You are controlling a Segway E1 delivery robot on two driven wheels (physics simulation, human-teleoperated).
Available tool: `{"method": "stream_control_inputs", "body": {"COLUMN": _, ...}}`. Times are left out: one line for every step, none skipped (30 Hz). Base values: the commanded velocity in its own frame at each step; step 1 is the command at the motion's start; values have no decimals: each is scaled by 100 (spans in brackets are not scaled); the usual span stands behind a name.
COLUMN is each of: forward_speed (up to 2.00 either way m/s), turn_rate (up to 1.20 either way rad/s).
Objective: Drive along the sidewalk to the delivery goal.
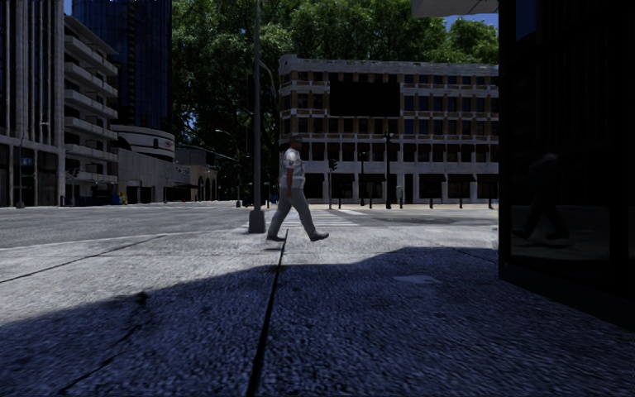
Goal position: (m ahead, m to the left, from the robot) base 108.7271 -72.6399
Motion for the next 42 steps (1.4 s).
{"method": "stream_control_inputs", "body": {"forward_speed": 200, "turn_rate": 0}}
{"method": "stream_control_inputs", "body": {"forward_speed": 200, "turn_rate": 0}}
{"method": "stream_control_inputs", "body": {"forward_speed": 200, "turn_rate": 0}}
{"method": "stream_control_inputs", "body": {"forward_speed": 200, "turn_rate": 0}}
{"method": "stream_control_inputs", "body": {"forward_speed": 200, "turn_rate": 0}}
{"method": "stream_control_inputs", "body": {"forward_speed": 200, "turn_rate": 0}}
{"method": "stream_control_inputs", "body": {"forward_speed": 200, "turn_rate": 0}}
{"method": "stream_control_inputs", "body": {"forward_speed": 200, "turn_rate": 0}}
{"method": "stream_control_inputs", "body": {"forward_speed": 200, "turn_rate": 0}}
{"method": "stream_control_inputs", "body": {"forward_speed": 200, "turn_rate": 0}}
{"method": "stream_control_inputs", "body": {"forward_speed": 200, "turn_rate": 0}}
{"method": "stream_control_inputs", "body": {"forward_speed": 200, "turn_rate": 0}}
{"method": "stream_control_inputs", "body": {"forward_speed": 200, "turn_rate": 0}}
{"method": "stream_control_inputs", "body": {"forward_speed": 200, "turn_rate": 0}}
{"method": "stream_control_inputs", "body": {"forward_speed": 200, "turn_rate": 0}}
{"method": "stream_control_inputs", "body": {"forward_speed": 200, "turn_rate": 0}}
{"method": "stream_control_inputs", "body": {"forward_speed": 200, "turn_rate": 0}}
{"method": "stream_control_inputs", "body": {"forward_speed": 200, "turn_rate": 0}}
{"method": "stream_control_inputs", "body": {"forward_speed": 200, "turn_rate": 0}}
{"method": "stream_control_inputs", "body": {"forward_speed": 200, "turn_rate": 0}}
{"method": "stream_control_inputs", "body": {"forward_speed": 200, "turn_rate": 0}}
{"method": "stream_control_inputs", "body": {"forward_speed": 200, "turn_rate": 0}}
{"method": "stream_control_inputs", "body": {"forward_speed": 200, "turn_rate": 0}}
{"method": "stream_control_inputs", "body": {"forward_speed": 200, "turn_rate": 0}}
{"method": "stream_control_inputs", "body": {"forward_speed": 200, "turn_rate": 0}}
{"method": "stream_control_inputs", "body": {"forward_speed": 200, "turn_rate": 0}}
{"method": "stream_control_inputs", "body": {"forward_speed": 200, "turn_rate": 0}}
{"method": "stream_control_inputs", "body": {"forward_speed": 200, "turn_rate": 0}}
{"method": "stream_control_inputs", "body": {"forward_speed": 200, "turn_rate": 0}}
{"method": "stream_control_inputs", "body": {"forward_speed": 200, "turn_rate": 0}}
{"method": "stream_control_inputs", "body": {"forward_speed": 200, "turn_rate": 0}}
{"method": "stream_control_inputs", "body": {"forward_speed": 200, "turn_rate": 0}}
{"method": "stream_control_inputs", "body": {"forward_speed": 200, "turn_rate": 0}}
{"method": "stream_control_inputs", "body": {"forward_speed": 200, "turn_rate": 0}}
{"method": "stream_control_inputs", "body": {"forward_speed": 200, "turn_rate": 0}}
{"method": "stream_control_inputs", "body": {"forward_speed": 200, "turn_rate": 0}}
{"method": "stream_control_inputs", "body": {"forward_speed": 200, "turn_rate": 0}}
{"method": "stream_control_inputs", "body": {"forward_speed": 200, "turn_rate": 0}}
{"method": "stream_control_inputs", "body": {"forward_speed": 200, "turn_rate": 0}}
{"method": "stream_control_inputs", "body": {"forward_speed": 200, "turn_rate": 0}}
{"method": "stream_control_inputs", "body": {"forward_speed": 200, "turn_rate": 0}}
{"method": "stream_control_inputs", "body": {"forward_speed": 200, "turn_rate": 0}}
